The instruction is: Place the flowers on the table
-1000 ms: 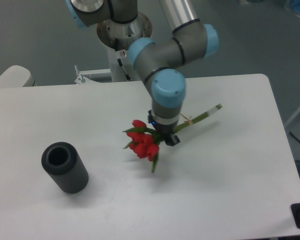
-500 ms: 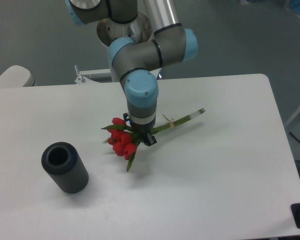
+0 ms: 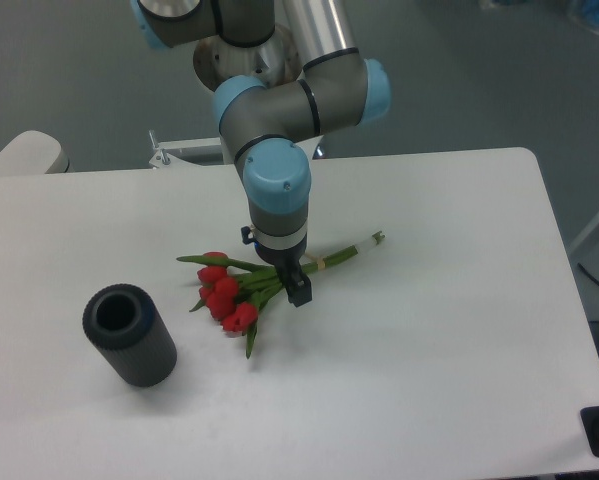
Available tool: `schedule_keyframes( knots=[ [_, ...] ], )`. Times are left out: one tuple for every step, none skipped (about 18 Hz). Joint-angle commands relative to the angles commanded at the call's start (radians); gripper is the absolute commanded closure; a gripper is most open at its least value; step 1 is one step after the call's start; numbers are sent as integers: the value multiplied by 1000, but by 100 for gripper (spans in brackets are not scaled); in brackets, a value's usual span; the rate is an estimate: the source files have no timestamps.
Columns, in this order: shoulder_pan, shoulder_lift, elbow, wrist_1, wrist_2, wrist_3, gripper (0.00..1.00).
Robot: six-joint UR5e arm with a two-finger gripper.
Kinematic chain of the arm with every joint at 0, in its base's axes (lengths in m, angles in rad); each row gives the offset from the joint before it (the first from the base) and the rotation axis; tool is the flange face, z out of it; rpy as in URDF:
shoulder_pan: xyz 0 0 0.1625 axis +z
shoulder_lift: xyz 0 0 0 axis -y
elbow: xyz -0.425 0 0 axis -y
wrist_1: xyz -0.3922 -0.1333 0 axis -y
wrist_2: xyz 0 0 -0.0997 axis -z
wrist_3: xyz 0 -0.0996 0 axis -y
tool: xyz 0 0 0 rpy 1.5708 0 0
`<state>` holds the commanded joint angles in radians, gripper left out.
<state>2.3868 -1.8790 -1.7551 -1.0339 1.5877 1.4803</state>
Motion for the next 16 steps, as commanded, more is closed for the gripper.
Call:
schedule_keyframes(
  knots=[
    [18,-6,15,-2,-2,6,0],
    [32,-15,31,-2,-5,9,0],
    [43,-28,52,-2,-5,11,0],
    [58,-38,74,-6,-5,20,0],
    [72,-51,97,-11,-5,37,0],
    [84,-66,121,-18,-5,52,0],
    [98,-83,147,-28,-3,66,0],
    [110,-103,178,-40,-3,71,0],
    [123,-129,210,-54,-2,74,0],
    [135,-152,244,-69,-2,74,0],
    [144,-178,276,-83,-2,81,0],
    [155,-202,307,-89,-2,100,0],
    [164,-222,328,-87,-2,123,0],
    [173,-239,345,-87,-3,139,0],
    [181,-250,359,-87,-3,146,0],
    [187,-264,368,-87,-6,149,0]
  ],
)
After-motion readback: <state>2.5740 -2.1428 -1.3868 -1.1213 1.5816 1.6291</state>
